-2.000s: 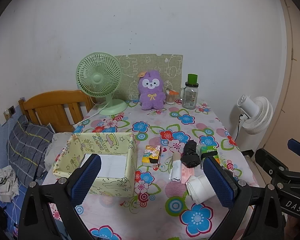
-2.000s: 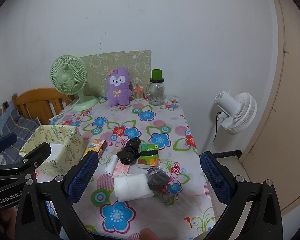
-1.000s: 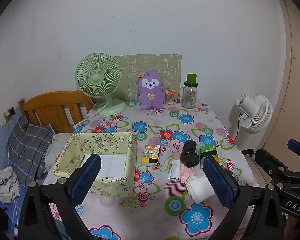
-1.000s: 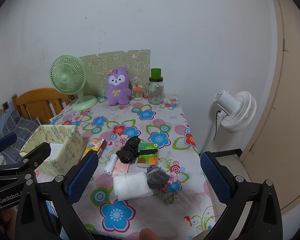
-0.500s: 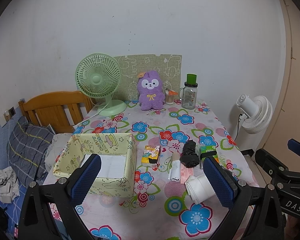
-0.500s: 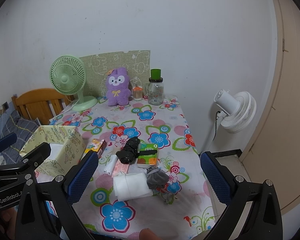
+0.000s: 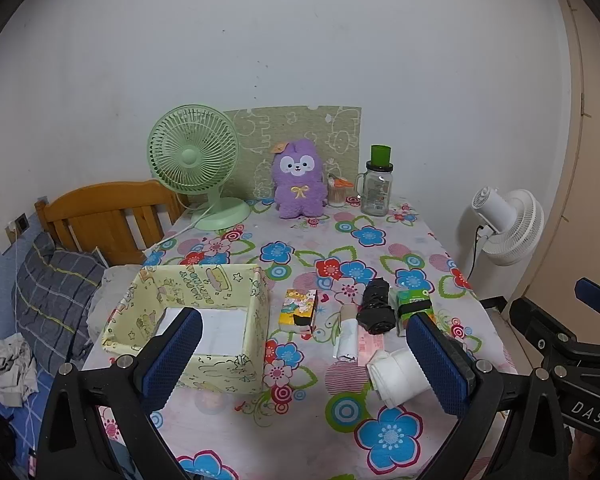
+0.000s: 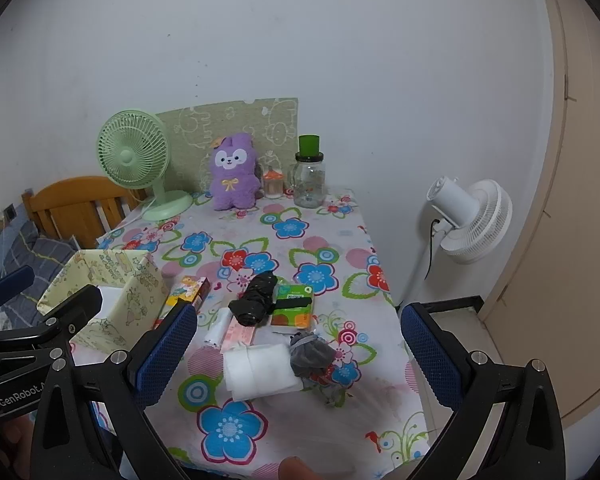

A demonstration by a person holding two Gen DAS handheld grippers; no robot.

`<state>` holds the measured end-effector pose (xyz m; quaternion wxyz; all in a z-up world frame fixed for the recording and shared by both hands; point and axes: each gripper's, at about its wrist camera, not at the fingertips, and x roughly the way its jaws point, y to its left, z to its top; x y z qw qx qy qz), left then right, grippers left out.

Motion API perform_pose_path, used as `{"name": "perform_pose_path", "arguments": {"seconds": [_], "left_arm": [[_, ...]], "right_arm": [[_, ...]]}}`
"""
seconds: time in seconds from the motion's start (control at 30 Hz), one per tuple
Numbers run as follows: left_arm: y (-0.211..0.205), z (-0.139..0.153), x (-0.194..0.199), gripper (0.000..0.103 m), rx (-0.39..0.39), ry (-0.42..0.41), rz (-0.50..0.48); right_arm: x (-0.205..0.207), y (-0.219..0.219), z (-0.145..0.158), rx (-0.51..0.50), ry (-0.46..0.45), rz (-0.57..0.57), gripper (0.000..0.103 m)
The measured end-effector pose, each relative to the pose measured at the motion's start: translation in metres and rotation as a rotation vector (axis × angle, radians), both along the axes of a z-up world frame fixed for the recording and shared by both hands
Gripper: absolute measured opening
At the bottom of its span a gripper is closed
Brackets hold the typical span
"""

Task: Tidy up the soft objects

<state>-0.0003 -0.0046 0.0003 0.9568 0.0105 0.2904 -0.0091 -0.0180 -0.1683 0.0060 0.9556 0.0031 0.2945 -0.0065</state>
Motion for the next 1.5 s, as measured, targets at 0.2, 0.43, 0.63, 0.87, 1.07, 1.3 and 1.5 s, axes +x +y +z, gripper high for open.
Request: {"name": "perform_pose_path", "arguments": {"seconds": [0.2, 0.43, 0.63, 0.87, 1.07, 1.3, 1.5], "left_arm": [[-0.001, 0.0, 0.001, 0.103, 0.002, 0.0, 0.001], [-0.004, -0.002, 0.002, 0.103, 0.0, 0.005, 0.0], [-0.004, -0.003, 0.002, 0.103, 0.0, 0.009, -0.003], [-0.008, -0.015, 0.008, 0.103, 0.001, 0.044, -0.017], [-0.013, -0.027, 0.016, 0.103, 0.006, 0.076, -0.032], [-0.022, -0.046, 0.033, 0.103, 0.014, 0.132, -0.06], [-0.034, -0.065, 0.049, 0.103, 0.023, 0.187, -0.085]], "right_arm": [[0.0, 0.0, 0.0, 0.0, 0.001, 0.001, 0.103], [0.0, -0.001, -0.001, 0.0, 0.003, 0.001, 0.103], [0.001, -0.001, -0.003, 0.0, 0.007, 0.0, 0.103], [0.004, -0.003, -0.01, 0.004, 0.015, -0.008, 0.103], [0.012, -0.01, -0.019, 0.011, 0.038, -0.029, 0.103], [0.027, -0.019, -0.033, 0.023, 0.067, -0.055, 0.103], [0.046, -0.021, -0.052, 0.024, 0.123, -0.049, 0.103]]}}
